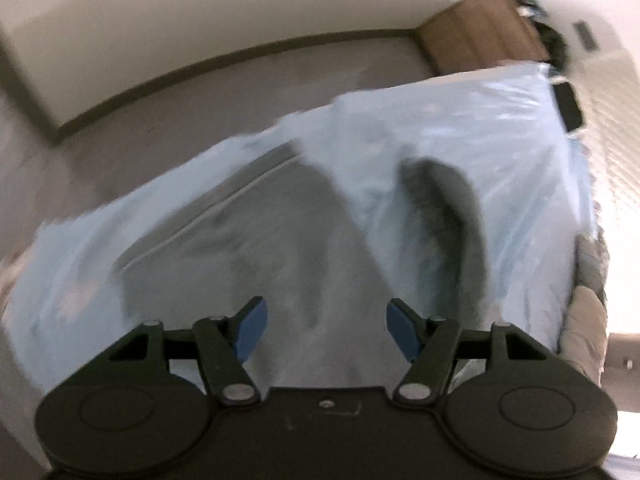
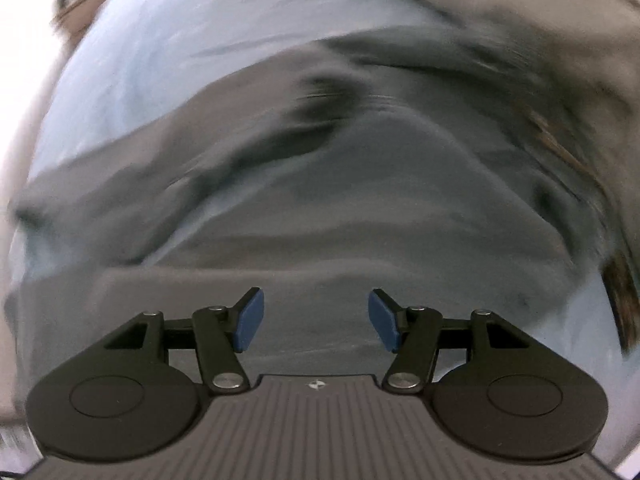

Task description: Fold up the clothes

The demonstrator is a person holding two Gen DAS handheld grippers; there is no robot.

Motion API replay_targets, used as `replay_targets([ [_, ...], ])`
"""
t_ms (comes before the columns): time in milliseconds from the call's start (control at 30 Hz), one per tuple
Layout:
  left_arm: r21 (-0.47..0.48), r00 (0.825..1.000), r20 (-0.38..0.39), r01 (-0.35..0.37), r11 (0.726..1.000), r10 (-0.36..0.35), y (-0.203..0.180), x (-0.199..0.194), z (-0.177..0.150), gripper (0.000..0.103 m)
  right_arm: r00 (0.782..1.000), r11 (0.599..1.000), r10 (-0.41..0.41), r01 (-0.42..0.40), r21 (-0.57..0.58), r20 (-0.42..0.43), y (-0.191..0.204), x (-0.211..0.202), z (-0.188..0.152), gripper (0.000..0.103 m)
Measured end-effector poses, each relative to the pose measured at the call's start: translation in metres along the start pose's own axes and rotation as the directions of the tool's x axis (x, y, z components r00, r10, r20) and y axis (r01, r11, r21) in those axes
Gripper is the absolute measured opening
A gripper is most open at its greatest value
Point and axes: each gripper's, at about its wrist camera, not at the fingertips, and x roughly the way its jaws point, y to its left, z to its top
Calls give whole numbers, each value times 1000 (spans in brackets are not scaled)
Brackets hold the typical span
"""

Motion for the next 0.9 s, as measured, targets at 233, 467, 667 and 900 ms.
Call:
replay_targets([
  [233,13,1000,15,15,1000,-15,-20,26,-2,63,986,906,159,-129,-403,42,148,35,27,61],
  [467,20,1000,21,-7,1000,7,-11,16,-13,63,976,733,189,-67,-677,108,281,91,51,50],
  [667,24,999,-5,-33,999,33,-3,18,-6,63,987,814,155,-103,-572,43,285,113,90,0],
  [900,111,999,-31,-8,994,11,-43,50,8,63,971,918,187,-119,-379,149,239,82,153,0],
])
